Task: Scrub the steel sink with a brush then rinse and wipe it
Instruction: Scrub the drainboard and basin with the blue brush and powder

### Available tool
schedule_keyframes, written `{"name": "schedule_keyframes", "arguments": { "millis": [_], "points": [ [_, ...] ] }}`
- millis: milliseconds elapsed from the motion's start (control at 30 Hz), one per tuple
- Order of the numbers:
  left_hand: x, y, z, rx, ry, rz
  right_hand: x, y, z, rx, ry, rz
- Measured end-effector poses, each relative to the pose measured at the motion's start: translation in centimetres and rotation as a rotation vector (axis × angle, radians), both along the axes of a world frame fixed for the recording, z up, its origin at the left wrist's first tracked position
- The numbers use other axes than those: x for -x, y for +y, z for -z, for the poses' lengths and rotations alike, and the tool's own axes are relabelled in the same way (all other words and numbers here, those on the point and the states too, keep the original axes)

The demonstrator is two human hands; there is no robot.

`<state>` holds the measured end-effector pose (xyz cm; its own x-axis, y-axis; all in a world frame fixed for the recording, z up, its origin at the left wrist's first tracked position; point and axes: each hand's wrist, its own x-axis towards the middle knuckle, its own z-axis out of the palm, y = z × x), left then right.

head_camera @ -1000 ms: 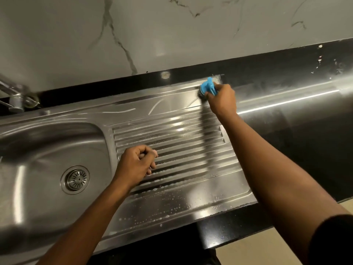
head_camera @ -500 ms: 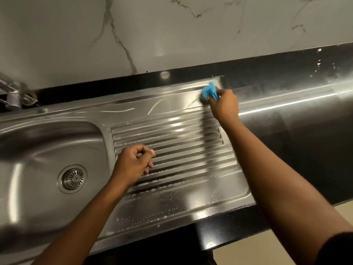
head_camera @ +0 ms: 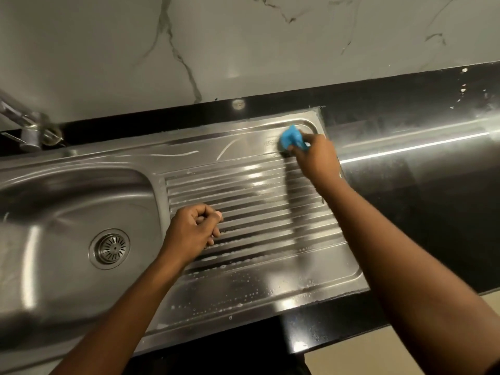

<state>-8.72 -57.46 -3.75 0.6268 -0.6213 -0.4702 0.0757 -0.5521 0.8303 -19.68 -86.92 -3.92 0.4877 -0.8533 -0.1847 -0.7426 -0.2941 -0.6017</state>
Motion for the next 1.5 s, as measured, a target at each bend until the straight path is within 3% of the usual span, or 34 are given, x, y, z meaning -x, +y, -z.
{"name": "schedule_keyframes", "arguments": {
  "millis": [167, 267, 400, 500, 800, 967, 1167, 1367, 1500],
  "points": [
    [-0.4, 0.5, -0.1, 0.012, -0.003, -0.009, -0.2, -1.0, -0.2, 0.002, -0.034, 0.150],
    [-0.4, 0.7, -0.3, 0.006, -0.005, -0.008, -4.6, 3.1, 0.0, -0.087, -0.131, 0.002],
    [-0.5, 0.8, -0.5, -0.001, -0.002, -0.045, -10.8, 9.6, 0.3, -0.069, -0.117, -0.206],
    [-0.8, 0.9, -0.4, 0.003, 0.003, -0.063, -10.6, 10.3, 0.5, -0.053, -0.073, -0.260],
    [-1.0, 0.7, 0.0, 0.015, 0.013, -0.049, -0.2, -2.3, -1.5, 0.021, 0.028, 0.148],
    [-0.7, 0.5, -0.1, 0.007, 0.006, -0.042, -6.3, 4.3, -0.6, -0.094, -0.153, -0.047],
    [-0.4, -0.1, -0.5, 0.002, 0.012, -0.044, -9.1, 6.4, 0.1, -0.054, -0.029, -0.191],
    [-0.6, 0.5, -0.5, 0.022, 0.002, -0.037, -1.3, -3.0, -1.1, 0.010, 0.028, 0.066],
    [-0.6, 1.2, -0.9, 0.031, -0.001, -0.045, -1.9, -1.9, -0.5, 0.003, -0.044, 0.148]
  ]
}}
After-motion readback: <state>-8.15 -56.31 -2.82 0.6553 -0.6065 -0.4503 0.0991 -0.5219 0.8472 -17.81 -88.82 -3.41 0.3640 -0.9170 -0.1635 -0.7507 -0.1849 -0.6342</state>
